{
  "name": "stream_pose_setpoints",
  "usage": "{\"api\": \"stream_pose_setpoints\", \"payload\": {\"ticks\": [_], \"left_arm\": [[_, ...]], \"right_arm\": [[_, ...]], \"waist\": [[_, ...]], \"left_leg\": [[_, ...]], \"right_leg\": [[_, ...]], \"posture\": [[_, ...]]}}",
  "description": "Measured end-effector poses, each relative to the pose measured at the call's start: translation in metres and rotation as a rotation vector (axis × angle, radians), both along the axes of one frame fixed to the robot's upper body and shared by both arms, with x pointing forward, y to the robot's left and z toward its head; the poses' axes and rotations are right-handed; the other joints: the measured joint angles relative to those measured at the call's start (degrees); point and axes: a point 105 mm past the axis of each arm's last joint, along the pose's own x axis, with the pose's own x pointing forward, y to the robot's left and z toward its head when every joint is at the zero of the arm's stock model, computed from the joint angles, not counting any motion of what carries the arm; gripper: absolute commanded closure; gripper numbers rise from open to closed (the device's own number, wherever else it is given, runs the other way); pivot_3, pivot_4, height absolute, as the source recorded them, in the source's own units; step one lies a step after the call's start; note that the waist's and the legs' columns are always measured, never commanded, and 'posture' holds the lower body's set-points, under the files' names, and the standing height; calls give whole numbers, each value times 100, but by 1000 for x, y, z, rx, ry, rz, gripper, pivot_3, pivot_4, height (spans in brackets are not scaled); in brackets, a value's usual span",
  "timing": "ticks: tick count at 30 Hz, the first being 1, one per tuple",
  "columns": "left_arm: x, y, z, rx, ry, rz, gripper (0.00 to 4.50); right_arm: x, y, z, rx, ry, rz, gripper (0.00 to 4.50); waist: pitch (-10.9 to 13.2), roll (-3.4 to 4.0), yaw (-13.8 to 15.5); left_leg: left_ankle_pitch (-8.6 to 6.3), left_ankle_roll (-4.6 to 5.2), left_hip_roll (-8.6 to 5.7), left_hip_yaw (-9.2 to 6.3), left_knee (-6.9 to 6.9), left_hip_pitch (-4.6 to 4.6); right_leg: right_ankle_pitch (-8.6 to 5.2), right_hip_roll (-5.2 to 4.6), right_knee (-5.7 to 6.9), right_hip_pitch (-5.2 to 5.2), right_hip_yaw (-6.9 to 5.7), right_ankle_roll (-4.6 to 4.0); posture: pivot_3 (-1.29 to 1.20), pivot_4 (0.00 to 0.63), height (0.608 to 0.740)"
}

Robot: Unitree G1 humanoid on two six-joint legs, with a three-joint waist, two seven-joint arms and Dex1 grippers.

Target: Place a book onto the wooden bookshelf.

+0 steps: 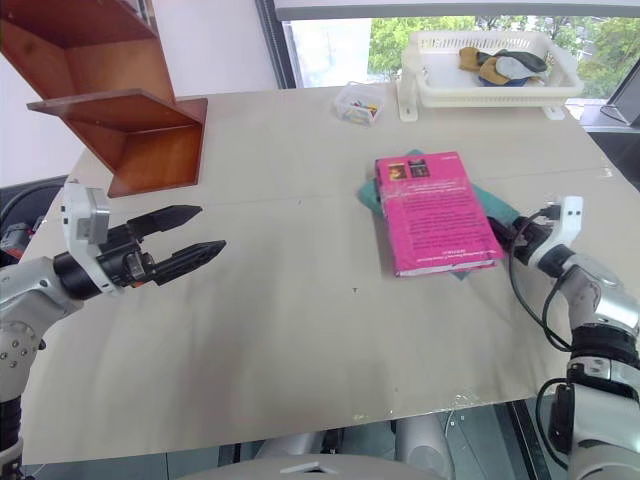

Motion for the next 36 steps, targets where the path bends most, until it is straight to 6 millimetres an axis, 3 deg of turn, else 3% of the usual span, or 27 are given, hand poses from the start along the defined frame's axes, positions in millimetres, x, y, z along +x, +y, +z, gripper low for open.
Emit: {"api": "stream_pose_setpoints", "payload": {"ticks": [6,9,18,25,31,36], "left_arm": [[1,0,0,1,-4,5,65],[0,0,0,1,-2,6,65],[-5,-1,-5,18,19,-17,65],[-13,4,-2,56,37,-65,65],[-16,11,-3,78,65,-85,65],[-18,24,-2,99,76,-66,65]], "right_arm": [[-2,19,-1,55,36,110,0],[-4,44,-1,69,40,196,0],[-16,94,-5,109,52,324,0],[-21,113,-6,114,60,372,0],[-22,107,-6,100,60,364,0],[-21,70,2,43,52,267,0]], "waist": [[0,0,-8],[0,0,-30],[-1,-2,-40],[-3,-3,-75],[-2,-3,-86],[0,-1,-11]], "left_leg": [[0,0,1,0,0,0],[0,-1,6,0,0,1],[0,-3,6,-1,0,0],[0,-4,7,-1,0,0],[0,-5,5,-2,0,-1],[0,-4,1,-4,1,-3]], "right_leg": [[0,0,0,0,0,-1],[1,6,2,-2,1,-2],[2,8,2,-4,1,-4],[2,12,3,-5,0,-4],[2,17,2,-5,-2,-4],[2,18,1,-4,-6,-4]], "posture": [[0,150,740],[0,150,740],[0,150,740],[0,150,740],[0,150,740],[0,150,740]]}}
